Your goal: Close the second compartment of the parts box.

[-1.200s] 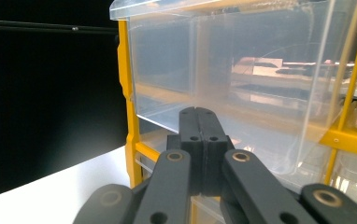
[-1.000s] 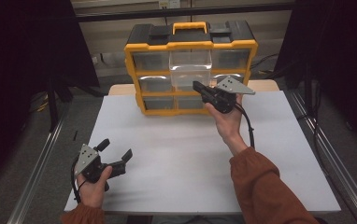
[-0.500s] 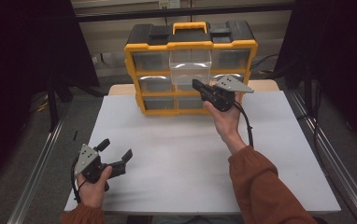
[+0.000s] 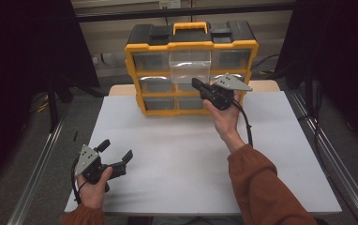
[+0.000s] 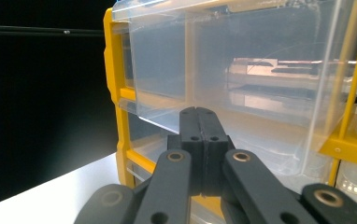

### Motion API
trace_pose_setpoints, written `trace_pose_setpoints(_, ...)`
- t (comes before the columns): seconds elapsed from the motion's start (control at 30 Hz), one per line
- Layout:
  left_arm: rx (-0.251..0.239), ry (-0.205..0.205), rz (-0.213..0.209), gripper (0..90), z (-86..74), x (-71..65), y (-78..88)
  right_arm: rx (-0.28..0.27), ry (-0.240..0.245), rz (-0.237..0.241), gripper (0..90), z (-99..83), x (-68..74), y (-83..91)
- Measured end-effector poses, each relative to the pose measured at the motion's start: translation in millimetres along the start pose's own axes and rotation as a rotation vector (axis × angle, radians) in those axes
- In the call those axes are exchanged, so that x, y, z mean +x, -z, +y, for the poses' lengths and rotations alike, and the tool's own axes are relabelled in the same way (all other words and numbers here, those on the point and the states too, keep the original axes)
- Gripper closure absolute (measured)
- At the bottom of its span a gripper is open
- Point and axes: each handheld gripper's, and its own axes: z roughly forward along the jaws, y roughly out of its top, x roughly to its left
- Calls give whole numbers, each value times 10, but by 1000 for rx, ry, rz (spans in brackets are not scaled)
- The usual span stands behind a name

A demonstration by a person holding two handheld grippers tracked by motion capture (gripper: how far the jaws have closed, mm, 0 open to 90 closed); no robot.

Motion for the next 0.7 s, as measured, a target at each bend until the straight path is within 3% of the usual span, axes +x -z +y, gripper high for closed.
trace_pose_setpoints(0.7, -5, 11, 6, 35, -2, -13, -9, 2, -1, -24, 900, 25, -74, -69)
